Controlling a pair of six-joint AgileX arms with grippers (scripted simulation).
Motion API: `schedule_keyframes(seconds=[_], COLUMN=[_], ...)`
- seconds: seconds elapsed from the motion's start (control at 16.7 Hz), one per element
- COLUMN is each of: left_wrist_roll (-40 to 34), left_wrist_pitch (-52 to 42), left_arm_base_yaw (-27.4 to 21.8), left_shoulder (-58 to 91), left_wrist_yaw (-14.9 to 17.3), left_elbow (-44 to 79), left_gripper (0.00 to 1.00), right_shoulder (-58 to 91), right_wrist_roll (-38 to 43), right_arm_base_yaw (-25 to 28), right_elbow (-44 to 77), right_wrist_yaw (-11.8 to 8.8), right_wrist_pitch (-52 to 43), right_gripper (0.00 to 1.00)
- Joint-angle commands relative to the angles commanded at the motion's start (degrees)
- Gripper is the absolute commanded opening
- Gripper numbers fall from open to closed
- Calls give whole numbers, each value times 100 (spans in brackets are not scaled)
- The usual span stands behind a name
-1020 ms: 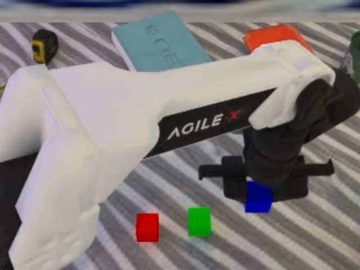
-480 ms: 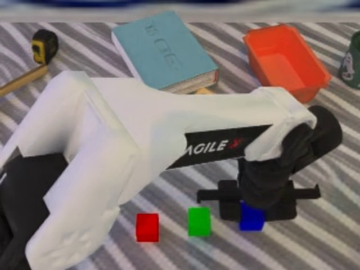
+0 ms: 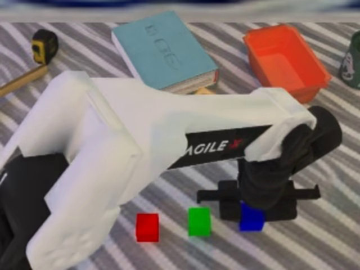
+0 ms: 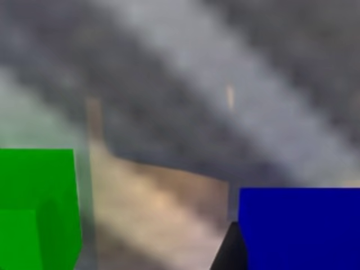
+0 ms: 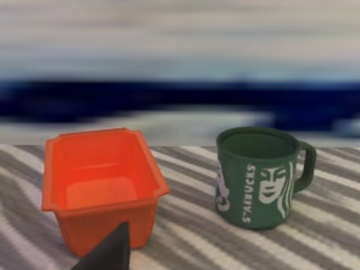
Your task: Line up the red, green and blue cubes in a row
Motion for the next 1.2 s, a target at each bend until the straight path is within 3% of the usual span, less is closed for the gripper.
schedule_keyframes(seconds=[0.42,1.02,1.2], left_wrist_roll=[0,-2,-8], left_wrist_pitch=[0,-20,-436], left_arm_base_yaw=[0,-2,2], left_shoulder=[0,-5,-92], left_wrist_yaw=[0,1,14], left_elbow=[0,20,381], left_gripper=[98,100,100], right_shoulder=[0,0,0], right_wrist_roll=[0,0,0], right_arm_base_yaw=[0,0,0], right_elbow=[0,0,0], right_wrist_yaw=[0,0,0], right_wrist_pitch=[0,0,0], right_gripper=[100,100,100])
